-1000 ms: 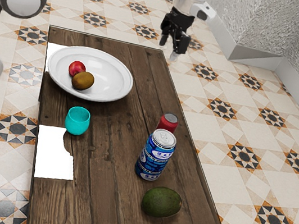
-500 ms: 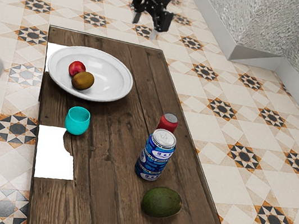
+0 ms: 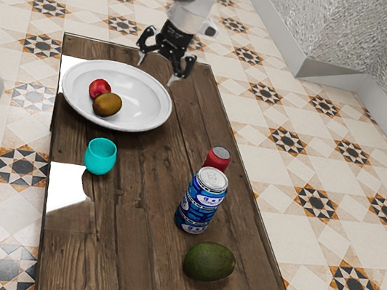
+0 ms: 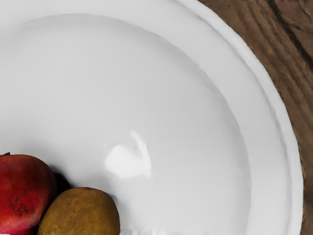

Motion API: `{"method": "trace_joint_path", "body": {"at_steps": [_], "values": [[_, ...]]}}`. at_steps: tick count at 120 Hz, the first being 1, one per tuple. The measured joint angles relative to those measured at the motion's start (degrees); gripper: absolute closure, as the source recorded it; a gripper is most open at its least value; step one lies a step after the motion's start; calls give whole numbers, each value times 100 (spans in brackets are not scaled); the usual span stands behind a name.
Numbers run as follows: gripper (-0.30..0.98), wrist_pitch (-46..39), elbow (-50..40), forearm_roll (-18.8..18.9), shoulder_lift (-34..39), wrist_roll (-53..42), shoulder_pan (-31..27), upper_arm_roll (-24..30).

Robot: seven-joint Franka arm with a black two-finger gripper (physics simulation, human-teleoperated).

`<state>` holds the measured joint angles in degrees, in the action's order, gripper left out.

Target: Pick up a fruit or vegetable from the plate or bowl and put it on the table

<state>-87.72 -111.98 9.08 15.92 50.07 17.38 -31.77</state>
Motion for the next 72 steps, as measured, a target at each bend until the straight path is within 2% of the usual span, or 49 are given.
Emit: {"method": "trace_joint_path", "body": {"at_steps": [10, 30, 38, 49, 72], "values": [[0, 366, 311, -6, -108, 726, 22, 65], [0, 526, 845, 229, -662, 1355, 142, 132], [0, 556, 932, 37, -673, 1613, -13, 85], [0, 326, 246, -303, -159, 1987, -707, 91], [0, 12, -572, -350, 292, 2794, -875, 197]]}}
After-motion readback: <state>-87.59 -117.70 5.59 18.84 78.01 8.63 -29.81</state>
